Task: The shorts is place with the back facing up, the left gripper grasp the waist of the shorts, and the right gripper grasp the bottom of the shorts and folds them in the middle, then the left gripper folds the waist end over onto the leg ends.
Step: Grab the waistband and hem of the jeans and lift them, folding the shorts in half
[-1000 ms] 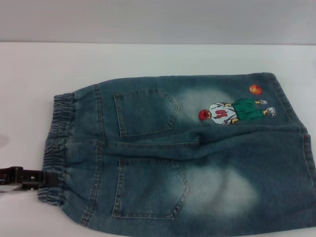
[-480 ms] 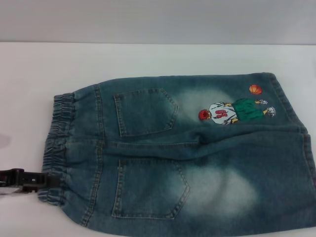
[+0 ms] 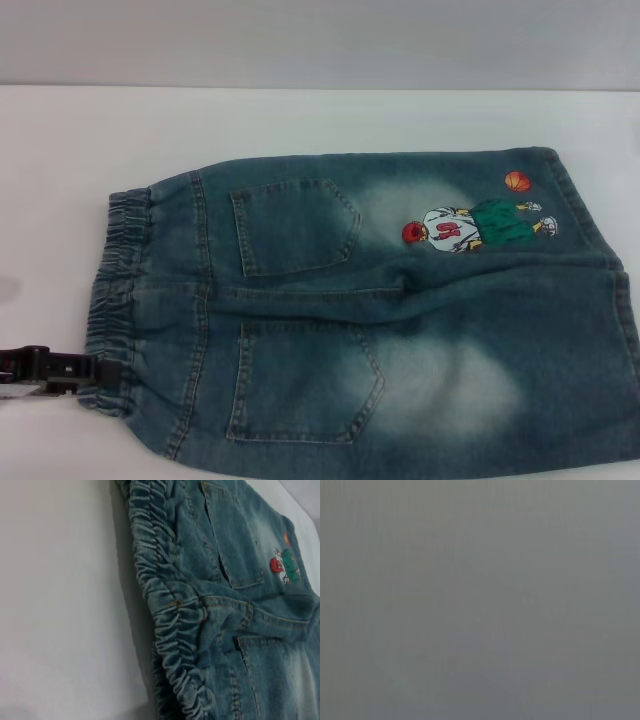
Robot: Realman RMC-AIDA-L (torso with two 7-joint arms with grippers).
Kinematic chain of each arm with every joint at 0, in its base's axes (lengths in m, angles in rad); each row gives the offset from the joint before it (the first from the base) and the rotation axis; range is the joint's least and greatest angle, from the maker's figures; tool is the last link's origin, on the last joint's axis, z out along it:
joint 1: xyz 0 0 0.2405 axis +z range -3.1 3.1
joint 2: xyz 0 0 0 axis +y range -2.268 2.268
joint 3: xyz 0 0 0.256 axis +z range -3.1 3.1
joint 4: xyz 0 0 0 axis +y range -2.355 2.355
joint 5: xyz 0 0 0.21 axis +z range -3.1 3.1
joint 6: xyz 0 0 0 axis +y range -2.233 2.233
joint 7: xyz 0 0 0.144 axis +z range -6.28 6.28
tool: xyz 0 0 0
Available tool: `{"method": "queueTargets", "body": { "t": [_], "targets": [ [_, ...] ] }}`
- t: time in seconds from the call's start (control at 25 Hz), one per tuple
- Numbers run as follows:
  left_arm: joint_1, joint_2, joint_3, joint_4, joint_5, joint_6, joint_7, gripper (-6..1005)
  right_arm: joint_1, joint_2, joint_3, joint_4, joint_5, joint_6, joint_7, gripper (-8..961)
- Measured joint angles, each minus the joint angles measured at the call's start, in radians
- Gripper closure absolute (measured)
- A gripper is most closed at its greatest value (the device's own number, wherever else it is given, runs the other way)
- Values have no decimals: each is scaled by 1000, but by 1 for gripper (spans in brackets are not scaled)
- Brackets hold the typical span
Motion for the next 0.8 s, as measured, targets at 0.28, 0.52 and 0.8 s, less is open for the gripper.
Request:
{"method": "queueTargets", "body": {
  "t": [0.28,0.52,0.8],
  "targets": [
    [1,-1,0,3,0,1,0,490,1,-1,2,-1,0,5,0,358],
    [3,-1,0,9,0,-4,12,657,4,-2,3,-1,0,12,0,358],
    [2,-1,15,21,0,-11,19,864,5,-2,6,-1,0,12,0,358]
  ]
}}
